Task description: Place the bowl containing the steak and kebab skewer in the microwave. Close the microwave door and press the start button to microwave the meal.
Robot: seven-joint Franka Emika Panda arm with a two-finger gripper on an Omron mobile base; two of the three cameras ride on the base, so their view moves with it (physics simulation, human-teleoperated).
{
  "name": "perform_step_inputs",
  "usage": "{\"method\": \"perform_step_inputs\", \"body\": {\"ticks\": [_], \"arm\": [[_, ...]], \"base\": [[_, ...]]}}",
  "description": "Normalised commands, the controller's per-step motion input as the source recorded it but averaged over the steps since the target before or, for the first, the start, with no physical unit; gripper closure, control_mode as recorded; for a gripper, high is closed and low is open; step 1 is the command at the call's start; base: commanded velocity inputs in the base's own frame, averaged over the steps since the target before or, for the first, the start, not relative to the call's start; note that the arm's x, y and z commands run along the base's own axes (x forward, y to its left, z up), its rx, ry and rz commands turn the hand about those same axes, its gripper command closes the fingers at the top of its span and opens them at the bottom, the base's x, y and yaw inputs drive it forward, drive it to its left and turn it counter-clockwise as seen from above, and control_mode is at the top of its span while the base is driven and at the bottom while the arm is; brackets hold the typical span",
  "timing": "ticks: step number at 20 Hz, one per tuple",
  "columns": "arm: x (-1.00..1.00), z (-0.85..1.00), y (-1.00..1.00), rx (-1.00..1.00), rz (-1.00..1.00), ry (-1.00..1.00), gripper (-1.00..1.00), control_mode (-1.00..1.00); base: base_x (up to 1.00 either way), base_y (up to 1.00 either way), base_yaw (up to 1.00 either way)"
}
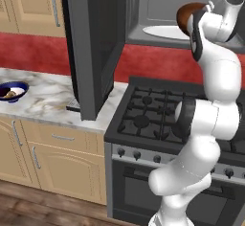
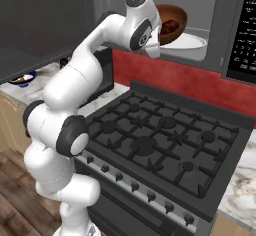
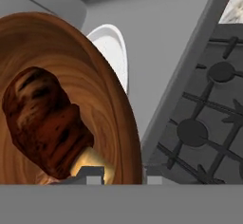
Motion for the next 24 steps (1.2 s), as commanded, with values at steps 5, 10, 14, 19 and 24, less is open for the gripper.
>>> {"method": "perform_step_inputs", "body": {"ticks": [5,10,14,19,24], "arm": [[0.52,-0.03,-0.10,0.00,0.00,0.00,1.00,-1.00],[0.47,-0.08,0.00,0.00,0.00,0.00,-1.00,-1.00],[0.50,-0.09,0.00,0.00,0.00,0.00,-1.00,-1.00],[0.30,-0.02,0.00,-0.01,0.00,0.00,-1.00,-1.00],[0.02,0.00,0.05,-0.06,0.00,0.00,-1.00,-1.00]], "base": [[0.00,0.00,0.00],[0.00,0.00,0.00],[0.00,0.00,0.00],[0.00,0.00,0.00],[0.00,0.00,0.00]]}}
